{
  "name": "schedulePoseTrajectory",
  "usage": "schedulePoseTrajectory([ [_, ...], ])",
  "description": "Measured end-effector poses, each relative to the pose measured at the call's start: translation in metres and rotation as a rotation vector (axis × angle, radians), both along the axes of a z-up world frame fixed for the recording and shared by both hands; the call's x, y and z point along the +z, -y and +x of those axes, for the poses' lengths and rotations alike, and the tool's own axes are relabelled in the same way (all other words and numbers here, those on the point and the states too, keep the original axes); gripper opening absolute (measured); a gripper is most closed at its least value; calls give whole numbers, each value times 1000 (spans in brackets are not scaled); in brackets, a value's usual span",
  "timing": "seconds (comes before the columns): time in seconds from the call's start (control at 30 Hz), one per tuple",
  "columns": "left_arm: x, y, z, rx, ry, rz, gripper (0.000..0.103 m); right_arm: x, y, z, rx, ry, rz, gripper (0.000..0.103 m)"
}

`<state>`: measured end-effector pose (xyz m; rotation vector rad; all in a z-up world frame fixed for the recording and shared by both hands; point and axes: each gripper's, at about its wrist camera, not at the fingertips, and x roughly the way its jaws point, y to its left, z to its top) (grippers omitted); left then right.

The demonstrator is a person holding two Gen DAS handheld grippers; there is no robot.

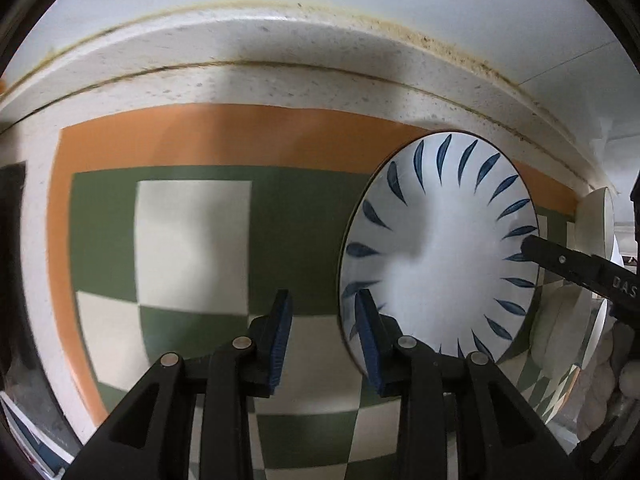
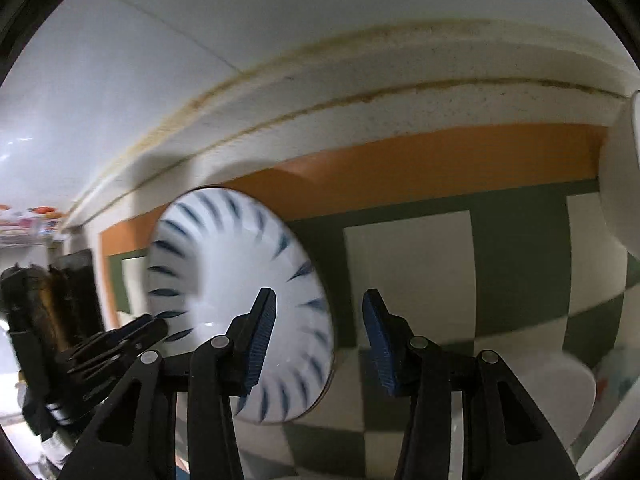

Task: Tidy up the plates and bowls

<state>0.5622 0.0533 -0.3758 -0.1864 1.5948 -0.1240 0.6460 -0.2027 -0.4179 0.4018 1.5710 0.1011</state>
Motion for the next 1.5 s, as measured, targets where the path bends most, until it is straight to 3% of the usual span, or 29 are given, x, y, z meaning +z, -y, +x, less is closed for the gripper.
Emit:
schedulePoseTrajectory([
  [0.07,-4,5,1,-14,2,-13,30,-9,1,5,-2,-12,13,36],
  [0.13,-4,10,0,-29,20,-30,19,-16,1,8,-1,-26,45,17],
  [0.23,1,16,-3,-52,41,3,18,-14,-2,8,7,-5,52,17],
  [0.5,23,15,-18,-69,63,0,18,3,-8,-11,21,20,47,16],
  [0.8,83,16,-79,-85,119,10,18,63,-15,-61,68,86,67,16],
  [1.0,119,20,-130,-84,144,22,18,95,-6,-121,89,105,101,16],
  [1.27,117,59,-193,-79,139,6,18,105,35,-205,103,104,145,16],
  [1.5,97,81,-230,-92,105,9,18,85,51,-258,115,75,150,16],
])
